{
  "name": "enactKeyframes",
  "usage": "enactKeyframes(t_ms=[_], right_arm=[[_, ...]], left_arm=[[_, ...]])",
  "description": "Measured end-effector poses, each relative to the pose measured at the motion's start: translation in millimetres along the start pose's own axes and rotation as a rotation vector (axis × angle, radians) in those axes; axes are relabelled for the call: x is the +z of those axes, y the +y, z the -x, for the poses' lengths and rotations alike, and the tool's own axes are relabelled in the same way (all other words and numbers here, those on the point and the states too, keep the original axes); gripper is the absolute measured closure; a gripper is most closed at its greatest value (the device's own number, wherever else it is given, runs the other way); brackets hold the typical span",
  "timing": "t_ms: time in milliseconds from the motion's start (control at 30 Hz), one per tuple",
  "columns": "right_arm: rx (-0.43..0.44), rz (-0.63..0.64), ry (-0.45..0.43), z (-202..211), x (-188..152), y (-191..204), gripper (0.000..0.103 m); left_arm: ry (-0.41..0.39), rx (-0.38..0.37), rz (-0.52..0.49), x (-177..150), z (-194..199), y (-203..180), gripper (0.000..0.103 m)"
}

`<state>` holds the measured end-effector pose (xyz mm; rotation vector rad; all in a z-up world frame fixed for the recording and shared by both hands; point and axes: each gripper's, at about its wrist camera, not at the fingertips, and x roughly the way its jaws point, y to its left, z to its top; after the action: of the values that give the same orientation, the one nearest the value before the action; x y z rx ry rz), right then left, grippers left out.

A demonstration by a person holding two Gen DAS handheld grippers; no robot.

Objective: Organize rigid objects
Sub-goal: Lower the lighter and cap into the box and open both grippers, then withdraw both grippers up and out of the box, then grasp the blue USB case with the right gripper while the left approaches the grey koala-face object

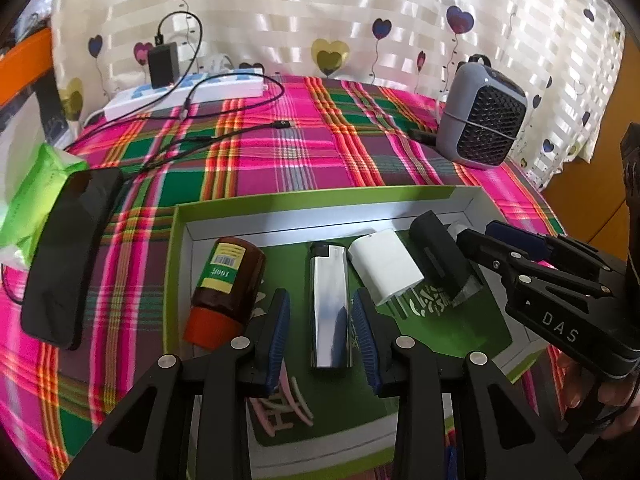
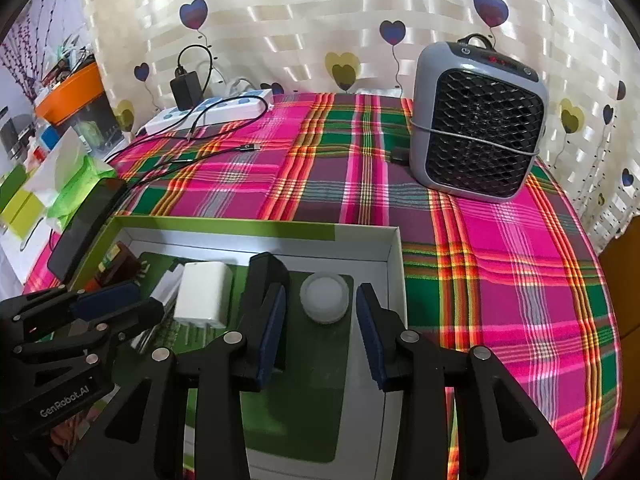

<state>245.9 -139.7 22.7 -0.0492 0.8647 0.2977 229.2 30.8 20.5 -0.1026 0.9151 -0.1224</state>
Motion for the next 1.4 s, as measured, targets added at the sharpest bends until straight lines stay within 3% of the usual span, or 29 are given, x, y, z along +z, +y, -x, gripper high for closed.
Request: enactKeyframes(t_ms=[433, 867, 1400], right_arm=[[0.002, -0.013, -0.038, 32.4, -12.1, 12.6, 0.065], [0.024, -0.014, -0.061, 66.3, -42.3, 32.9, 0.065], [0.060, -0.015, 0.033, 69.7, -95.1, 74.0, 0.065]], left_arm=[[-0.070, 0.014, -0.018, -16.4, 46.8, -2.9, 0.071], [-0.115, -0.019, 0.000, -50.2, 91.2, 4.1, 0.071], [-0.139, -0.025, 0.084, -110.8, 128.6, 51.5, 0.071]])
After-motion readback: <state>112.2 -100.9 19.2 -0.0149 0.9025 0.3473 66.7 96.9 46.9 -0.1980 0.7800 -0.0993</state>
